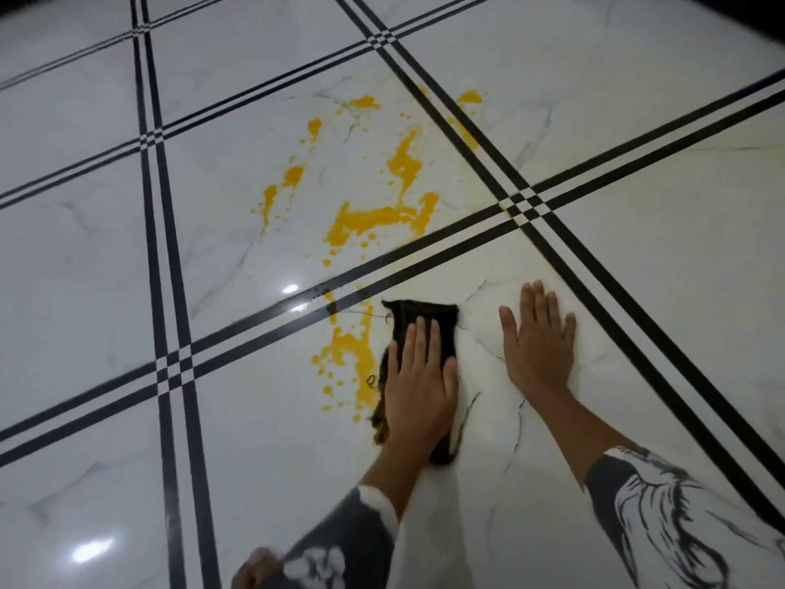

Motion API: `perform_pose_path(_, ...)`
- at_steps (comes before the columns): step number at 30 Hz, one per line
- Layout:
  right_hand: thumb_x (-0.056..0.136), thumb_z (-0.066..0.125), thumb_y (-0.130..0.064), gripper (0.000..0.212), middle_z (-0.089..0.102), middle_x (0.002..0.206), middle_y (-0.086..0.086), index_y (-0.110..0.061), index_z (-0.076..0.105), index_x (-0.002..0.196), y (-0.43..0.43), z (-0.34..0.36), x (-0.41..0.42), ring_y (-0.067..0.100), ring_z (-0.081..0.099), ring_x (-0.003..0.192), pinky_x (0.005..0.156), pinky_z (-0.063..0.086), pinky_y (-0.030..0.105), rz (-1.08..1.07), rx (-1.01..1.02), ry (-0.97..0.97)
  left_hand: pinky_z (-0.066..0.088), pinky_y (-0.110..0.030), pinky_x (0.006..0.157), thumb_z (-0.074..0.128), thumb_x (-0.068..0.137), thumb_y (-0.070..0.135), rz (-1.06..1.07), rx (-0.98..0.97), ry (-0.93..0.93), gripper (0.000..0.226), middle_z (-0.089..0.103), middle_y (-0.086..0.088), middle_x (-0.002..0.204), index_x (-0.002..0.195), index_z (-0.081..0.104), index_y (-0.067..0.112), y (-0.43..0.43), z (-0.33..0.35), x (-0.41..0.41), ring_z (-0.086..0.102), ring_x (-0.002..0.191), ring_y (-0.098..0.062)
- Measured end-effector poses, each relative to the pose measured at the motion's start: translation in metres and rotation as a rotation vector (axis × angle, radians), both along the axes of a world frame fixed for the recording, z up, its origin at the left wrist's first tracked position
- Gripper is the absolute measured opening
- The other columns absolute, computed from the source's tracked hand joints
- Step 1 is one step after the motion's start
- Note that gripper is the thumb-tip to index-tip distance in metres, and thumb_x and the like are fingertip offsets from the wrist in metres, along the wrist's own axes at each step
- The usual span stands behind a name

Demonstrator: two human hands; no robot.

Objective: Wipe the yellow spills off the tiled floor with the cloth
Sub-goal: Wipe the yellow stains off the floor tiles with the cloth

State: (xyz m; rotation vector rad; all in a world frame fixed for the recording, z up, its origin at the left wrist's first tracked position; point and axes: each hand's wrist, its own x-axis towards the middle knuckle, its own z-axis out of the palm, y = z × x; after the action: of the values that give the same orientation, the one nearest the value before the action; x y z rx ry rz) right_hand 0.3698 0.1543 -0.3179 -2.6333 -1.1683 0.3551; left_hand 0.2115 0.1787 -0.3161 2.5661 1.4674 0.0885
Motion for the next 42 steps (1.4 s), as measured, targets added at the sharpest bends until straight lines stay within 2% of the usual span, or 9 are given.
perform_pose_path(4, 0.092, 0.004, -0.055, 0.069, 0.004, 0.158, 0.002, -0.016, 0.006, 0.149, 0.005, -0.001, -0.025, 0.017, 0.002, 0.145, 0.116, -0.002, 0.041, 0.130, -0.030, -0.033, 0.004, -0.042, 0.119, 0.008, 0.096, 0.047, -0.200, -0.074, -0.021, 0.061, 0.014, -0.002, 0.157, 0.150, 0.014, 0.018, -0.005, 0.005, 0.000, 0.009, 0.145, -0.015)
perform_pose_path(10, 0.093, 0.012, -0.053, 0.068, 0.004, 0.158, 0.002, -0.014, 0.004, 0.148, 0.006, 0.002, -0.051, 0.017, 0.003, 0.145, 0.117, -0.001, 0.040, 0.184, -0.026, 0.017, -0.009, -0.033, 0.115, 0.010, 0.096, 0.045, 0.066, -0.045, 0.039, 0.060, 0.006, 0.001, 0.158, 0.150, 0.005, 0.021, 0.026, -0.004, -0.049, -0.002, 0.145, -0.011)
perform_pose_path(15, 0.081, -0.008, -0.061, 0.084, 0.010, 0.157, 0.002, -0.013, 0.009, 0.148, 0.018, -0.002, -0.067, 0.016, 0.009, 0.145, 0.116, 0.002, 0.038, 0.273, -0.001, -0.026, 0.002, -0.042, 0.116, 0.009, 0.098, 0.046, -0.055, -0.038, 0.032, 0.058, 0.013, -0.001, 0.155, 0.149, 0.012, 0.019, -0.023, -0.001, -0.073, 0.007, 0.144, -0.015)
perform_pose_path(19, 0.078, -0.009, -0.061, 0.086, 0.008, 0.157, 0.001, -0.014, 0.009, 0.149, 0.028, -0.003, -0.077, 0.014, 0.006, 0.145, 0.116, 0.000, 0.036, 0.344, 0.015, 0.004, 0.006, -0.041, 0.119, 0.006, 0.095, 0.048, -0.179, -0.063, 0.029, 0.062, 0.012, 0.000, 0.157, 0.150, 0.012, 0.020, 0.036, 0.002, -0.068, 0.006, 0.145, -0.013)
perform_pose_path(26, 0.077, -0.012, -0.067, 0.091, 0.007, 0.157, 0.003, -0.012, 0.007, 0.148, 0.034, -0.001, -0.079, 0.016, 0.005, 0.145, 0.116, -0.002, 0.035, 0.354, 0.043, -0.004, -0.006, -0.032, 0.117, -0.001, 0.091, 0.050, 0.263, -0.042, 0.024, 0.065, 0.001, -0.001, 0.158, 0.149, -0.001, 0.020, 0.048, -0.003, -0.094, -0.003, 0.145, -0.012)
perform_pose_path(30, 0.085, 0.000, -0.064, 0.081, 0.004, 0.158, 0.001, -0.014, 0.005, 0.149, 0.058, 0.001, -0.088, 0.014, 0.003, 0.145, 0.116, -0.003, 0.034, 0.404, 0.034, -0.018, -0.007, -0.034, 0.117, 0.001, 0.092, 0.051, 0.053, -0.092, 0.011, 0.060, -0.010, 0.005, 0.153, 0.144, -0.009, 0.025, 0.039, 0.000, -0.079, -0.011, 0.142, -0.009)
perform_pose_path(33, 0.094, 0.016, -0.054, 0.069, 0.004, 0.158, 0.001, -0.014, 0.006, 0.149, 0.068, -0.002, -0.092, 0.013, 0.003, 0.145, 0.116, -0.002, 0.034, 0.387, 0.022, 0.001, -0.002, -0.035, 0.119, 0.003, 0.093, 0.050, -0.140, -0.075, 0.042, 0.060, 0.002, 0.002, 0.158, 0.147, -0.003, 0.024, 0.085, 0.001, -0.076, -0.003, 0.145, -0.012)
perform_pose_path(37, 0.094, 0.016, -0.053, 0.068, 0.003, 0.158, 0.000, -0.015, 0.004, 0.149, 0.077, -0.001, -0.095, 0.012, 0.002, 0.145, 0.116, -0.003, 0.034, 0.416, 0.045, -0.016, 0.000, -0.033, 0.118, 0.010, 0.093, 0.046, 0.202, -0.038, 0.023, 0.063, 0.007, -0.001, 0.159, 0.150, 0.005, 0.019, 0.113, -0.003, -0.098, 0.003, 0.146, -0.013)
perform_pose_path(42, 0.094, 0.016, -0.054, 0.068, 0.001, 0.158, 0.000, -0.015, 0.001, 0.149, 0.087, -0.001, -0.101, 0.013, 0.001, 0.145, 0.116, -0.003, 0.034, 0.434, 0.034, 0.013, -0.005, -0.032, 0.116, 0.015, 0.096, 0.045, 0.363, -0.033, -0.028, 0.061, 0.006, -0.003, 0.159, 0.150, 0.006, 0.019, 0.095, -0.007, -0.136, 0.002, 0.146, -0.015)
